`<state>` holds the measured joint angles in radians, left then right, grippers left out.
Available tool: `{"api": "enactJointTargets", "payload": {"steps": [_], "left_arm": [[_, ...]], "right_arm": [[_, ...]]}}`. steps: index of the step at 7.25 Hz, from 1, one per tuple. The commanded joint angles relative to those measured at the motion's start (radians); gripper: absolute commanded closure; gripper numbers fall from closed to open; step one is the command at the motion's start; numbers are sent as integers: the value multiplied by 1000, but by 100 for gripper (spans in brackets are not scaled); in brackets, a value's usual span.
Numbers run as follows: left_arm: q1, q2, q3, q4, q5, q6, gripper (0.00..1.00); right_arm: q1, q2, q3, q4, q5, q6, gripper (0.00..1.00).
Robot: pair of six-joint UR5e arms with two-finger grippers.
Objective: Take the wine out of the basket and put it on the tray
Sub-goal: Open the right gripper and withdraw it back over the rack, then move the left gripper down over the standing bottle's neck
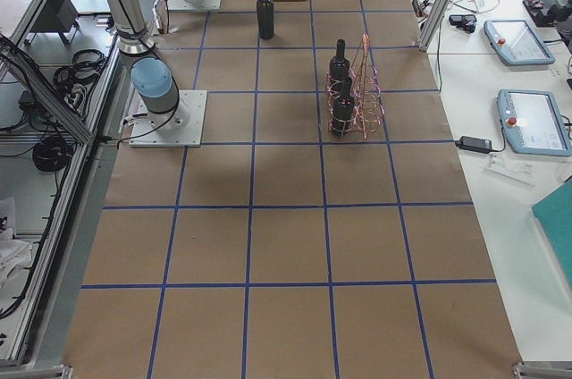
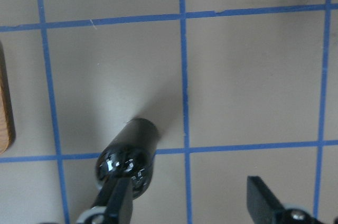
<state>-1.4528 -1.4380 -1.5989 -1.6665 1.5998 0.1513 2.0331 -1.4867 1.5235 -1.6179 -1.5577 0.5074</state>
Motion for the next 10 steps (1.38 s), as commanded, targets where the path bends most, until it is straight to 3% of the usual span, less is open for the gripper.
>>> {"api": "enactJointTargets", "payload": {"steps": [1, 4, 6, 7, 10], "left_arm": [[-35, -1, -1, -2, -27, -6, 0], [-260, -28, -30, 16, -44, -148, 0], [-371, -44, -87, 74, -69, -247, 0], [-405, -67, -108, 118, -83, -263, 0], [-466, -123, -144, 137, -81, -263, 0]], "right_arm": [[-202, -41, 1, 32, -12, -207, 22], [-390, -63, 0, 27, 1, -406, 21], [-396, -67, 0, 19, -9, -409, 17], [-396, -72, 0, 19, -9, -408, 0], [-387, -86, -60, 27, -7, -389, 0]]}}
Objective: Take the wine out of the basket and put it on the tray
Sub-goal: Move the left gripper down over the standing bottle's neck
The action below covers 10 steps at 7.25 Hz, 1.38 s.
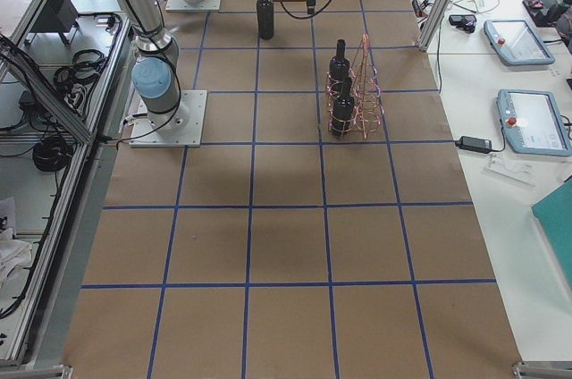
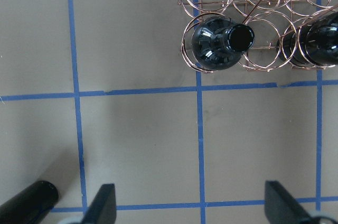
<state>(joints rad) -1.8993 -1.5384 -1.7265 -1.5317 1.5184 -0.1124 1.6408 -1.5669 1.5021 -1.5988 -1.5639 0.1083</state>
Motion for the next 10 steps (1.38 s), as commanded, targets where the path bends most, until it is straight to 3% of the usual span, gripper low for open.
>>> {"api": "enactJointTargets", "payload": {"steps": [1, 2, 4, 6, 10], "left_arm": [[-20, -41, -34, 5, 0, 10, 2], [-23, -51, -38, 7, 2, 10, 3], [-23, -51, -64, -1, 2, 10, 3], [-24, -51, -84, -1, 2, 8, 14], [-29, -49, -84, -7, -3, 3, 32]], "right_arm": [[16, -2, -77, 43, -5, 68, 0], [20, -4, -85, 113, -4, 76, 0], [21, 2, -76, 109, -4, 65, 0], [21, 8, -71, 27, -7, 67, 0], [10, 8, -11, 14, -2, 65, 0]]}}
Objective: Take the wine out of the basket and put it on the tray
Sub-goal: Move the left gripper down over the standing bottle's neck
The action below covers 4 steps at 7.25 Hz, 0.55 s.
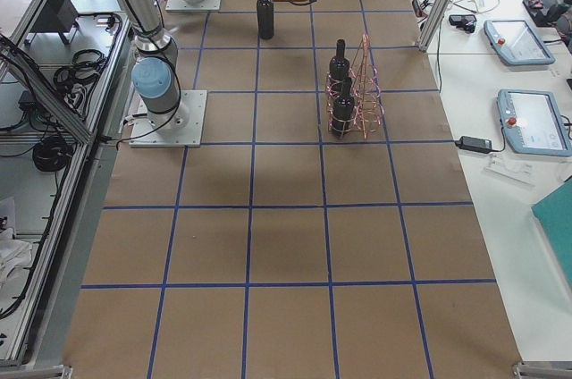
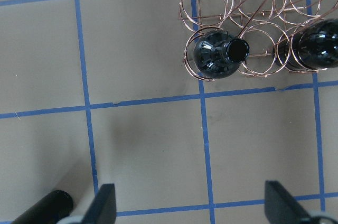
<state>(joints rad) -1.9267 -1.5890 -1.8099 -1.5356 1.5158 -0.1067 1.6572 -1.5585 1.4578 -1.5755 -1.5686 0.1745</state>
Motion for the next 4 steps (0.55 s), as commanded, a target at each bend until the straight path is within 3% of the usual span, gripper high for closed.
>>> {"api": "enactJointTargets", "payload": {"steps": [1, 2, 4], "left_arm": [[-2, 0, 0, -3, 0, -2, 38], [-2, 0, 0, -4, 0, -1, 48], [-3, 0, 0, -17, -60, -7, 51]], "right_arm": [[-2, -8, 44, -11, 4, 2, 0], [-2, -3, 42, -9, 1, -1, 0], [-8, 0, 42, -14, 4, -13, 0]]}}
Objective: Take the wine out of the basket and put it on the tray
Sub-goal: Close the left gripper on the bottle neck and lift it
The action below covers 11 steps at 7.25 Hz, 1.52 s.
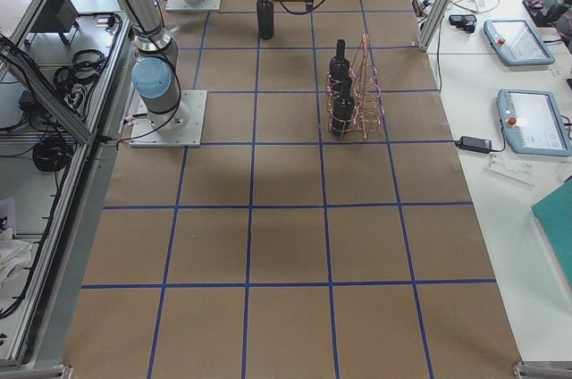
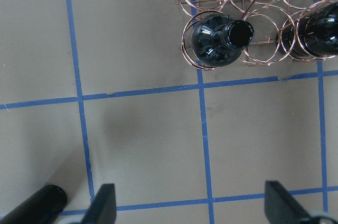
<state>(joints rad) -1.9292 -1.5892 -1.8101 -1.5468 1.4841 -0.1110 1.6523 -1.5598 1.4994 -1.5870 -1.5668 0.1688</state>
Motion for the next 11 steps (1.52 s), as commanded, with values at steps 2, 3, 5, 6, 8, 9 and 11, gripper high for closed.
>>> {"api": "enactJointTargets", "payload": {"steps": [2, 3, 5, 6, 8, 9, 11], "left_arm": [[-1, 0, 2, -6, -24, 0, 51], [1, 0, 2, -7, -22, 5, 51], [4, 1, 12, -22, -24, 10, 100], [7, 5, 23, -39, -21, 10, 100], [39, 15, 117, -105, 77, 16, 100], [108, 14, 180, -136, 106, 69, 100], [336, 27, 206, -130, 161, 291, 100]], "right_arm": [[-41, -2, -2, -37, -7, -140, 0], [-96, -6, -8, -31, 1, -162, 0], [-92, -22, -1, -22, 1, -152, 0], [-91, -23, 2, -19, 4, -152, 0], [-54, -17, 4, -25, 11, -138, 0], [-40, -11, 4, -30, 17, -132, 0], [-40, -8, 4, -30, 14, -134, 0]]}}
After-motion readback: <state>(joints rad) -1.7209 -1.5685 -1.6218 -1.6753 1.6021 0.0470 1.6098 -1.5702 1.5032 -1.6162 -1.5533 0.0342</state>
